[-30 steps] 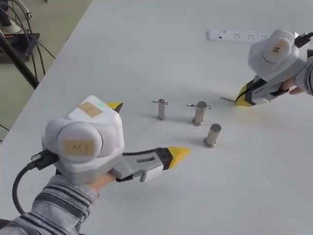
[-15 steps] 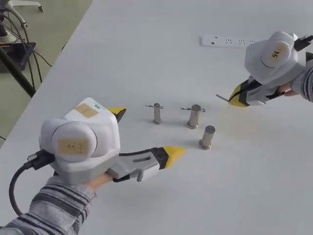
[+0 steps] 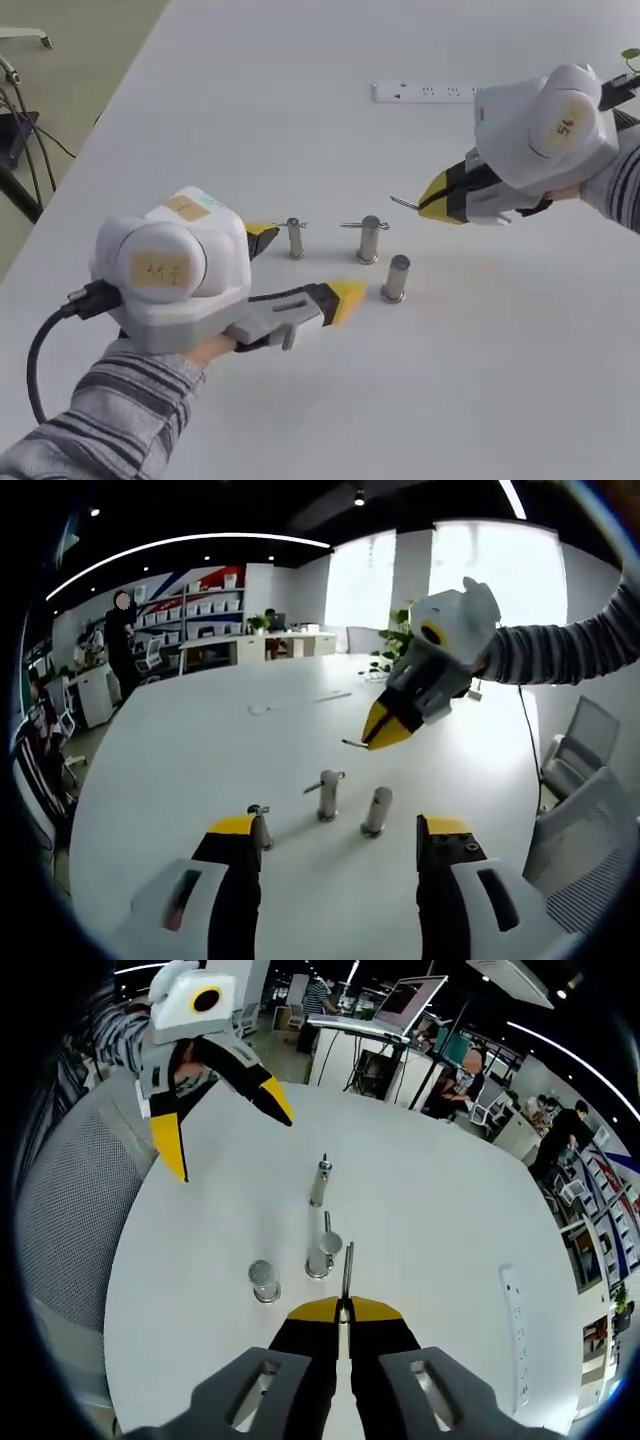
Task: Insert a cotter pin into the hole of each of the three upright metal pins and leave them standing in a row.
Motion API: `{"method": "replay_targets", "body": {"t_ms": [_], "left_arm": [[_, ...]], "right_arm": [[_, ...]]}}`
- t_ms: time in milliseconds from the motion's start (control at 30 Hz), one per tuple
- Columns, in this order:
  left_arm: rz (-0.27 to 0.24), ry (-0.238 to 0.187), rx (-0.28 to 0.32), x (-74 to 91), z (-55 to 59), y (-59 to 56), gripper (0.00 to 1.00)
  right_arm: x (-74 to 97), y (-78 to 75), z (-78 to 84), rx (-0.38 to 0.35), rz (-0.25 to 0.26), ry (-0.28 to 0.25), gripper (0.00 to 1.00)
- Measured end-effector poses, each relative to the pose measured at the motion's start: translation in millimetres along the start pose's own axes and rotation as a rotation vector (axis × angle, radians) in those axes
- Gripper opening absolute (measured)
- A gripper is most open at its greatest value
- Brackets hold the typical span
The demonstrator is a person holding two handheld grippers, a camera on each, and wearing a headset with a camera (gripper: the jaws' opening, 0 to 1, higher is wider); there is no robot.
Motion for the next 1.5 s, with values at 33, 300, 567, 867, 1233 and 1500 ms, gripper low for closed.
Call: {"method": "replay_targets", "body": {"t_ms": [33,300,567,867,1233,1500], "left_arm": [[0.005,0.003,-0.002,-1.0,-1.8,-0.7,0.59],[0.055,-0.029,0.113,-5.4,-8.8,-0.6,0.44],[0.095,-0.059,0.237,-5.4,-9.2,-0.3,0.31],[0.157,-0.080,0.353,-6.4,-7.0,-6.1,0.12],[0.176,-0.075,0.381,-6.5,-4.8,-12.2,0.00],[0.207,-0.067,0.328,-5.7,-5.1,-18.0,0.00]], "right_arm": [[0.4,2.7,-2.3,0.010,-0.005,-0.006,0.00],[1.3,26.2,-21.0,0.088,-0.023,-0.058,0.00],[2.1,37.1,-32.8,0.129,-0.033,-0.098,0.00],[3.4,50.6,-39.3,0.168,-0.058,-0.131,0.00],[5.0,55.2,-39.7,0.169,-0.058,-0.138,0.00],[4.3,57.5,-38.6,0.155,-0.063,-0.137,0.00]]}}
Point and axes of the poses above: the centre of the closed fingertips' face, and the gripper's own axes: x roughly backward along the fingers, y roughly to its left, z roughly out of its underside, the point moved 10 cm from there along x, roughly backward along the fingers, and after that the axes turned 5 degrees about z, right-handed, at the moved point
